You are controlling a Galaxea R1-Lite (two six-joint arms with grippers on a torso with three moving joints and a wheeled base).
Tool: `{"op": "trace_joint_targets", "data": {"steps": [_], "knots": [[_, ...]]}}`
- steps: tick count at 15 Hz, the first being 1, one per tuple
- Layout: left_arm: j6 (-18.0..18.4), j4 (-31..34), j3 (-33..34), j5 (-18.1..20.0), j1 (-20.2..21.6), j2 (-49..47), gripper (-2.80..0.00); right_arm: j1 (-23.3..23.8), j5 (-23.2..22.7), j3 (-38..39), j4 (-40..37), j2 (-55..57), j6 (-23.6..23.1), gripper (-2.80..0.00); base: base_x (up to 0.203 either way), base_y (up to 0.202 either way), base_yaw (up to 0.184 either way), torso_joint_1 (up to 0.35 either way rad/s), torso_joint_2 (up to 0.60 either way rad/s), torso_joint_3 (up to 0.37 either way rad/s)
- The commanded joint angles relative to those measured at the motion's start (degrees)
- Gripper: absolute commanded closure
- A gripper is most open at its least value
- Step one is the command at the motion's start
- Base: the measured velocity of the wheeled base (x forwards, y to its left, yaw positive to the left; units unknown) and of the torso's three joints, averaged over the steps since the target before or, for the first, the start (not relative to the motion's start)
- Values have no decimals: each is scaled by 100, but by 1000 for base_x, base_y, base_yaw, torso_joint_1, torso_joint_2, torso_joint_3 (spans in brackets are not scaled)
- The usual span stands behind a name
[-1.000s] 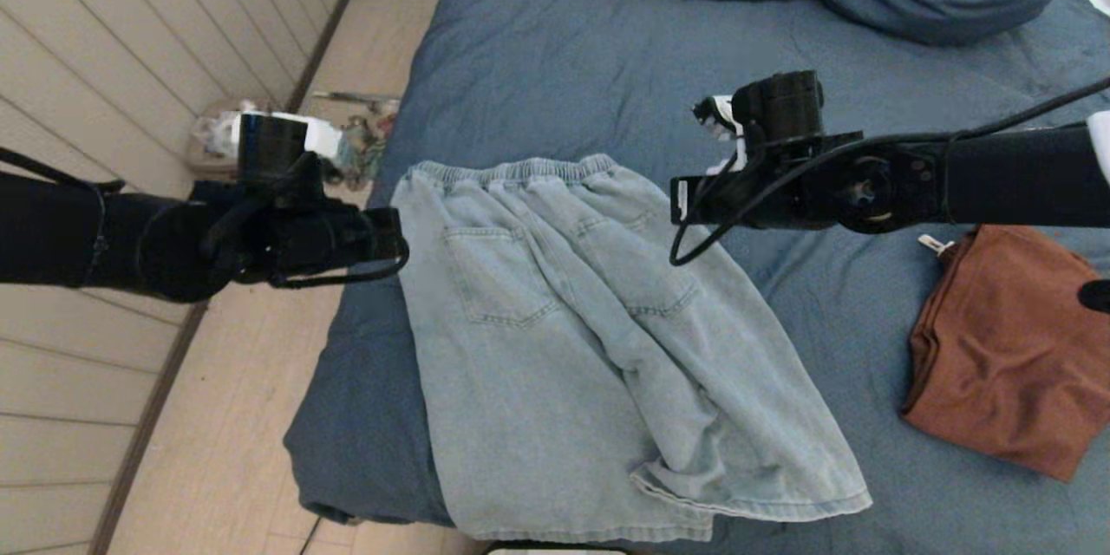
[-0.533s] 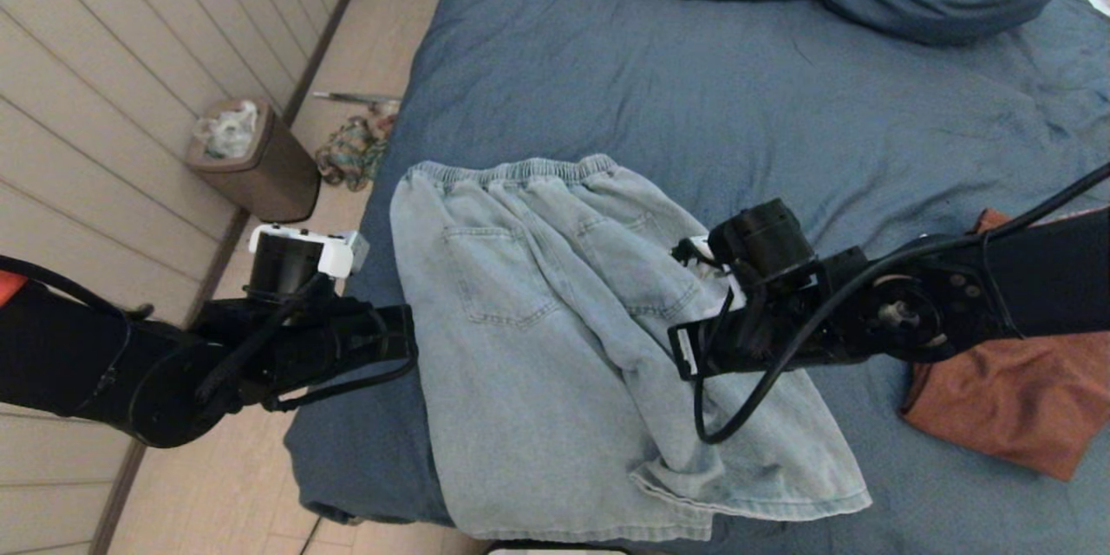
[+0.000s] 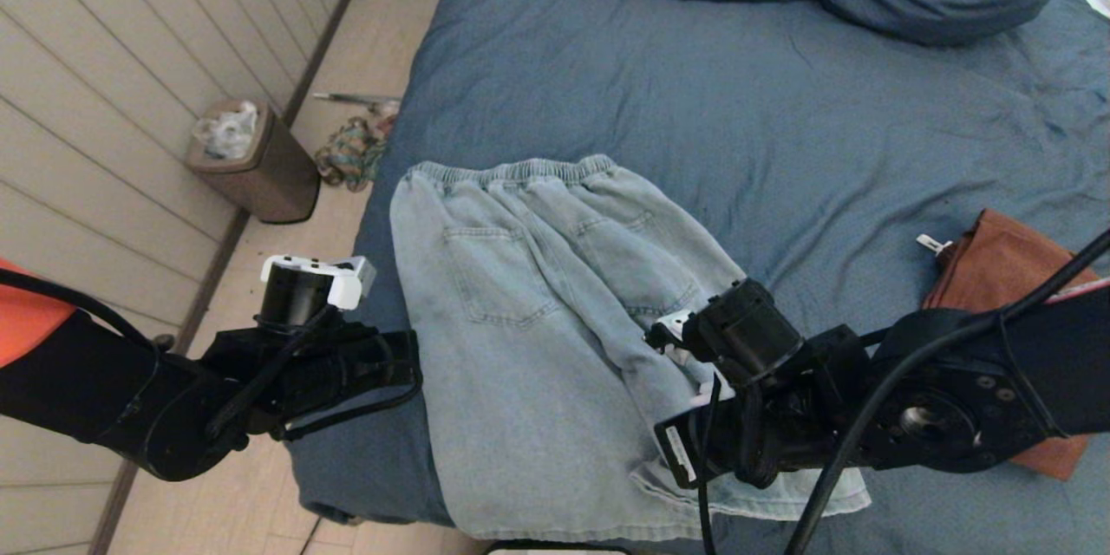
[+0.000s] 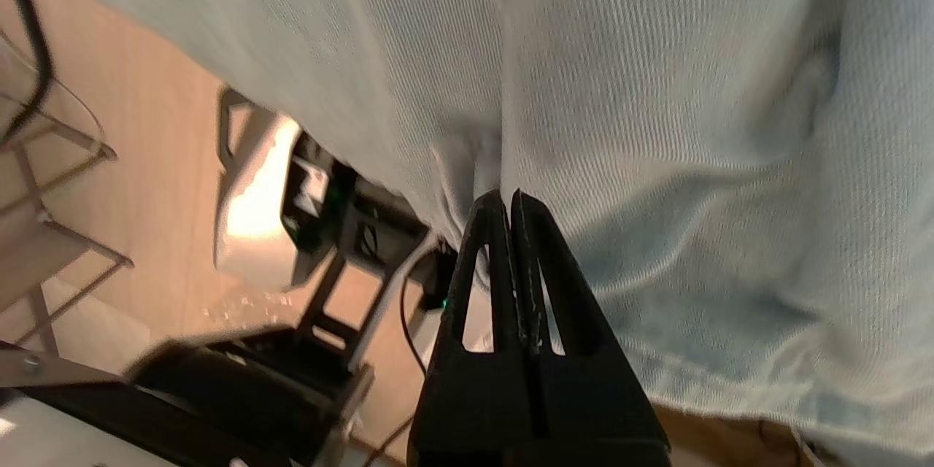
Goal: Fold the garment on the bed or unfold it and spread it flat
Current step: Unford the blue shorts
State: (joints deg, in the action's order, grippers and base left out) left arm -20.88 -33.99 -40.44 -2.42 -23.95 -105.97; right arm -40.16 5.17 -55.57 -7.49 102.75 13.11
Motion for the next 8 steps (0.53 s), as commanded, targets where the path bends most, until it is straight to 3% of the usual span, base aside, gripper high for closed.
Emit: {"op": "trace_joint_targets", "data": {"steps": [1, 8], "knots": [[-12, -20, 20, 4, -6, -46, 0, 9, 2, 277, 30, 283, 34, 0, 0, 0, 0, 0, 0, 0], [-21, -20, 31, 4, -13, -81, 0, 25, 1, 803, 507, 634, 68, 0, 0, 0, 0, 0, 0, 0]]}}
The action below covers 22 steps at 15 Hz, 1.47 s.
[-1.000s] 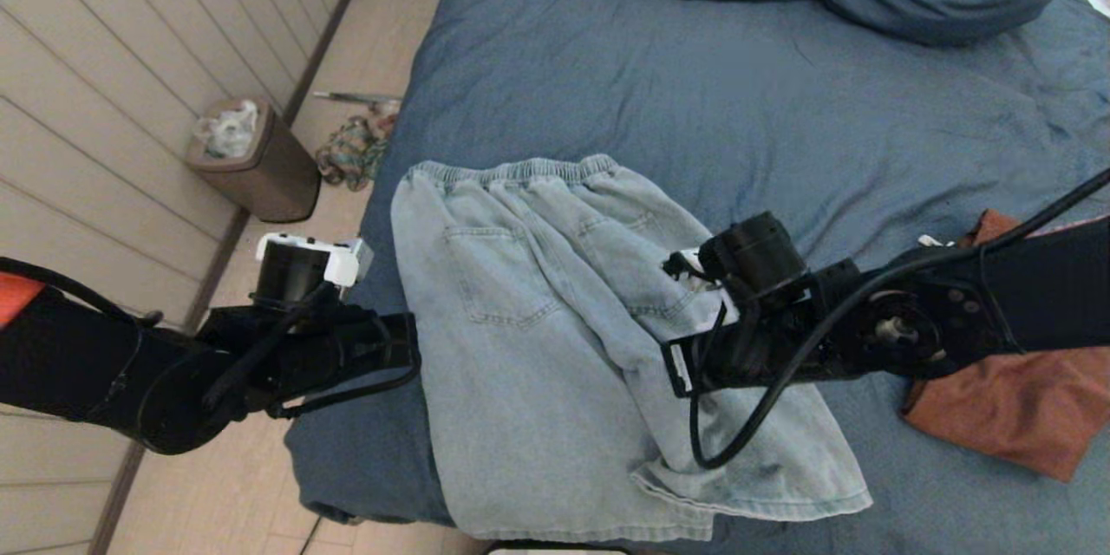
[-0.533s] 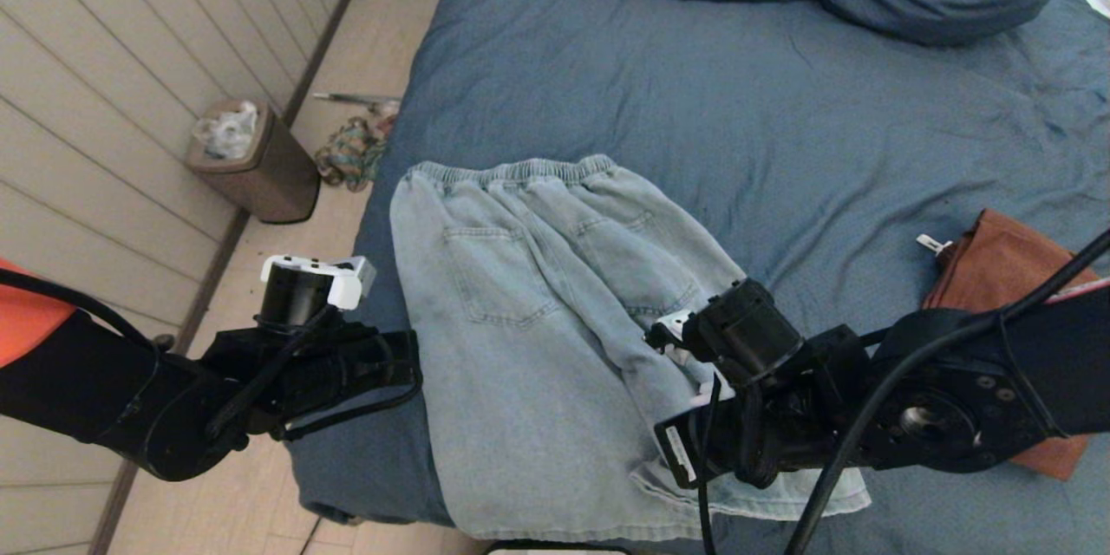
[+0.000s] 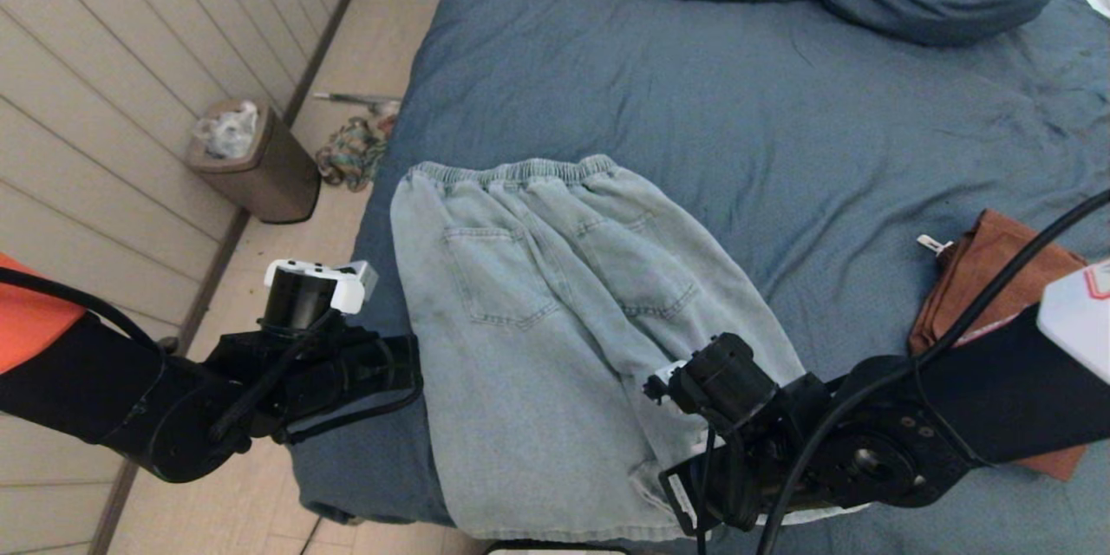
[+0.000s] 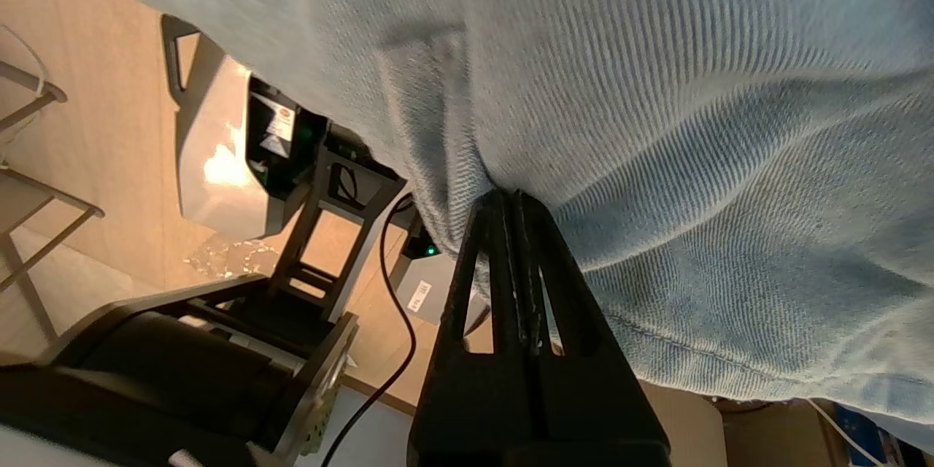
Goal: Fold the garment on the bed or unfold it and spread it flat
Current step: Unford the blue shorts
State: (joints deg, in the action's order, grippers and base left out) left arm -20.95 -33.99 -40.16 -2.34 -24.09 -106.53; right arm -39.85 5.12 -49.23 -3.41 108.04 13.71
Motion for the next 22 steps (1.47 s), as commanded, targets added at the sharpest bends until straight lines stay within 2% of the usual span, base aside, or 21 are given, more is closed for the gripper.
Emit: {"op": "trace_joint_targets", "data": {"steps": [1, 6, 9, 11, 14, 19, 22], "knots": [[-15, -20, 8, 6, 1, -25, 0, 1, 17, 321, 229, 93, 8, 0, 0, 0, 0, 0, 0, 0], [-29, -16, 22, 6, -11, -43, 0, 356, 61, 907, 390, -73, 8, 0, 0, 0, 0, 0, 0, 0], [-91, -12, 50, 6, -104, -25, 0, 625, 67, 1388, 976, -96, -5, 0, 0, 0, 0, 0, 0, 0], [-151, -16, 65, -3, -149, -25, 0, 929, 74, 1587, 1279, -109, -51, 0, 0, 0, 0, 0, 0, 0], [-164, -20, 69, -3, -149, -17, 0, 1479, 68, 1579, 1341, -145, -136, 0, 0, 0, 0, 0, 0, 0], [-164, -20, 43, -3, -156, -96, 0, 2499, 21, 1629, 1696, -153, -675, 0, 0, 0, 0, 0, 0, 0], [-164, -22, 25, -3, -158, -146, 0, 2695, -19, 1814, 1704, -382, -837, 0, 0, 0, 0, 0, 0, 0]]}}
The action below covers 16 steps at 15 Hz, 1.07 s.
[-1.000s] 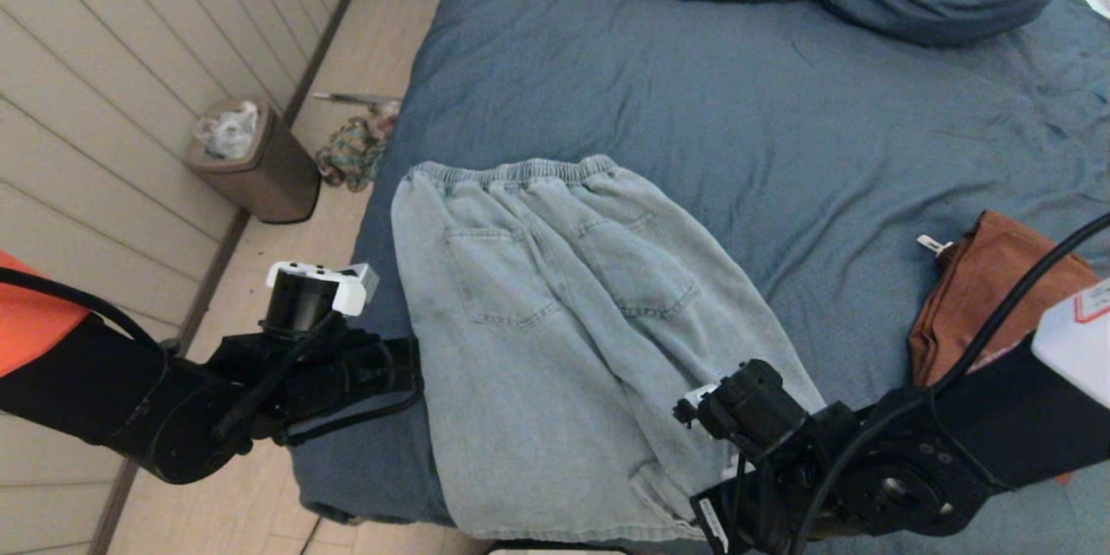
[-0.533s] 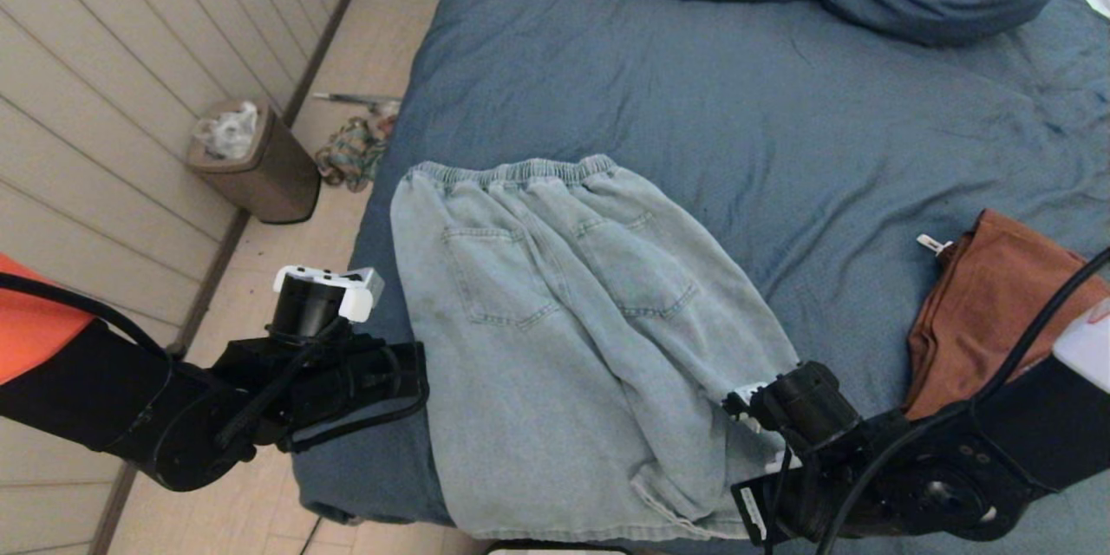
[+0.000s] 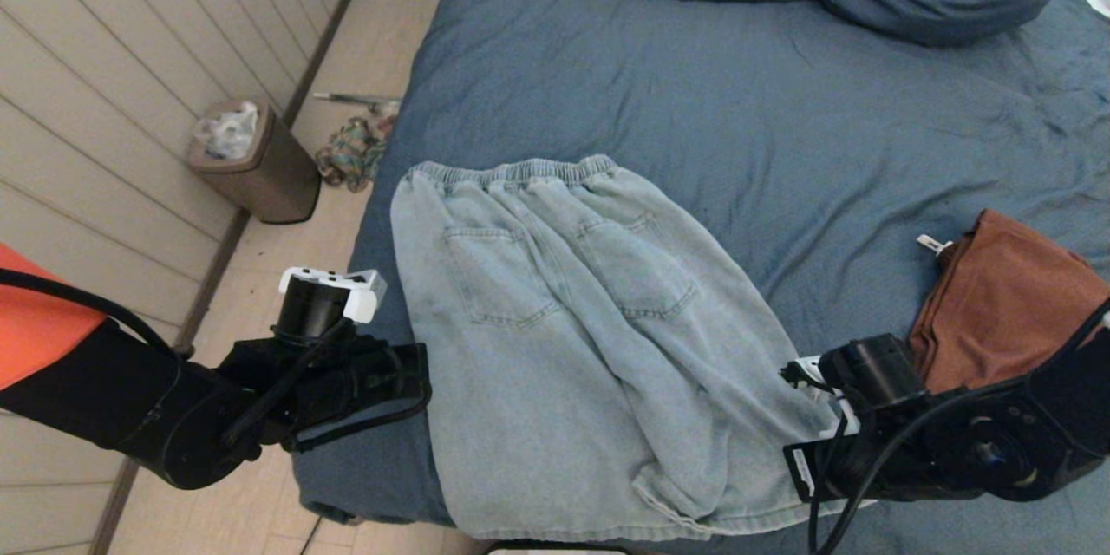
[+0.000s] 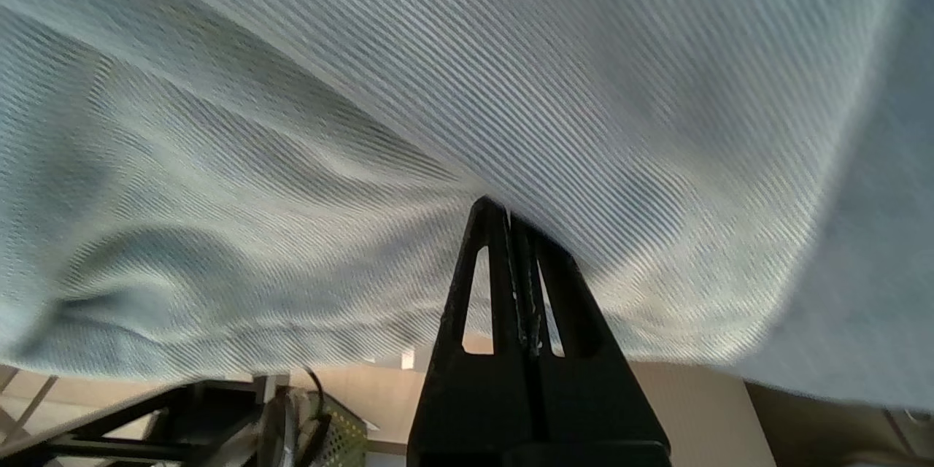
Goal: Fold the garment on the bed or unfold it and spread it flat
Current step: Unford the blue shorts
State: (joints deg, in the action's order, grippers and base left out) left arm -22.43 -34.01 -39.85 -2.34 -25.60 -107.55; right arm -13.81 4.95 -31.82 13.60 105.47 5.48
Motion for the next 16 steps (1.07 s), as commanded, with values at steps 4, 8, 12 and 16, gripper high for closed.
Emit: {"op": "trace_joint_targets", "data": {"steps": [4, 8, 12, 16], "knots": [[-16, -35, -5, -38, 2, 23, 0, 533, -11, 73, -14, -357, -293, 0, 0, 0, 0, 0, 0, 0], [-16, -35, -40, -30, 117, 80, 0, 799, -12, 79, -11, -457, -381, 0, 0, 0, 0, 0, 0, 0], [-16, -35, -67, -30, 152, 85, 0, 1131, -41, 88, -7, -566, -541, 0, 0, 0, 0, 0, 0, 0], [-25, -35, -67, -30, 152, 92, 0, 1363, -219, 103, -24, -787, -598, 0, 0, 0, 0, 0, 0, 0]]}}
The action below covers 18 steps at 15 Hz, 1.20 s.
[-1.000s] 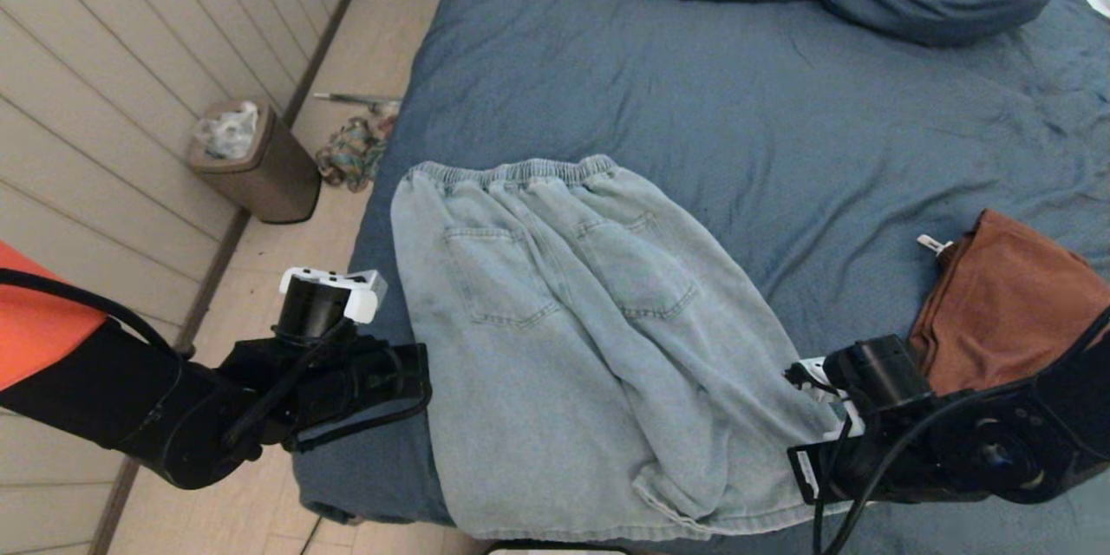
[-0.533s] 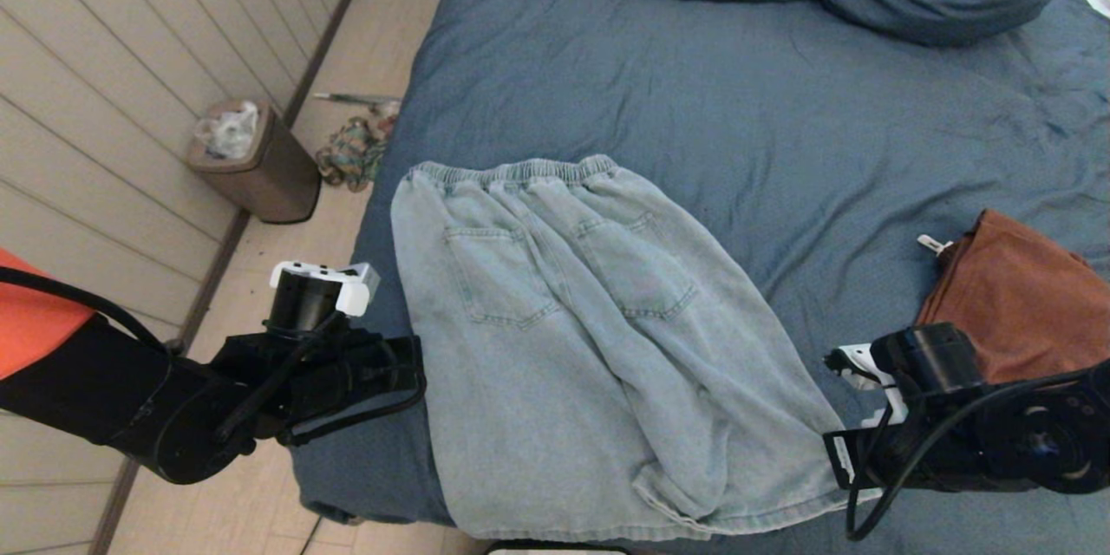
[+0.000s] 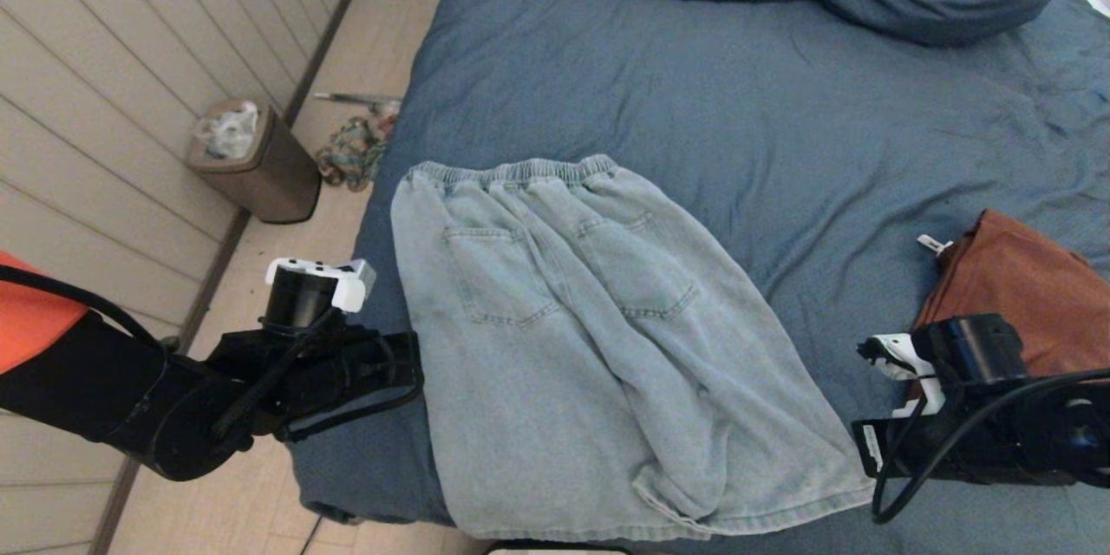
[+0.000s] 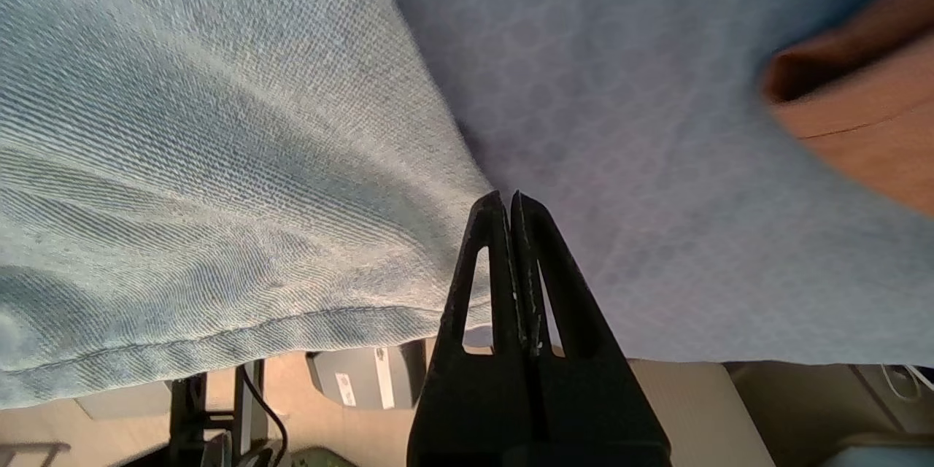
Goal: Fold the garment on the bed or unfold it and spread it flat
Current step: Unford the blue shorts, then unford the brown shorts
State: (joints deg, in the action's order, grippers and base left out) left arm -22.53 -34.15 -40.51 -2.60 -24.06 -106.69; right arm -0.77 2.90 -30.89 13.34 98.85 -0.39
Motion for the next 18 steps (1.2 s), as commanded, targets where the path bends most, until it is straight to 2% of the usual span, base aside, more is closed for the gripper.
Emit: {"op": "trace_joint_targets", "data": {"steps": [1, 4, 5, 6, 7, 8, 11, 13, 15, 18], "knots": [[-15, -22, 8, -4, -2, 26, 0, 45, -46, 52, -15, -196, -23, 0, 0, 0, 0, 0, 0, 0], [-15, -13, 8, -4, -9, 17, 0, 37, -323, 103, 44, -287, -16, 0, 0, 0, 0, 0, 0, 0], [-15, 9, -10, -10, -11, 33, 0, 45, -583, 94, 99, -324, -16, 0, 0, 0, 0, 0, 0, 0], [-15, 30, 2, -19, -11, 116, 0, 41, -1102, 67, 252, -433, -1, 0, 0, 0, 0, 0, 0, 0], [-10, 60, 22, -14, -11, 283, 0, 0, -1408, -42, 417, -530, 64, 0, 0, 0, 0, 0, 0, 0], [-13, 110, 35, -7, -11, 457, 0, -100, -1437, -209, 460, -545, 223, 0, 0, 0, 0, 0, 0, 0], [-235, 689, -101, 12, -11, 1089, 0, -322, -1472, -818, 483, -511, 1408, 0, 0, 0, 0, 0, 0, 0], [-506, 1146, -178, 223, -72, 1272, 0, -266, -1458, -1330, 469, -401, 1759, 0, 0, 0, 0, 0, 0, 0], [-747, 1226, -118, 547, -401, 1215, 0, 81, -1340, -1756, 344, -313, 1873, 0, 0, 0, 0, 0, 0, 0], [-920, 1218, -45, 645, -617, 1036, 0, 628, -983, -1967, -737, -601, 1514, 0, 0, 0, 0, 0, 0, 0]]}}
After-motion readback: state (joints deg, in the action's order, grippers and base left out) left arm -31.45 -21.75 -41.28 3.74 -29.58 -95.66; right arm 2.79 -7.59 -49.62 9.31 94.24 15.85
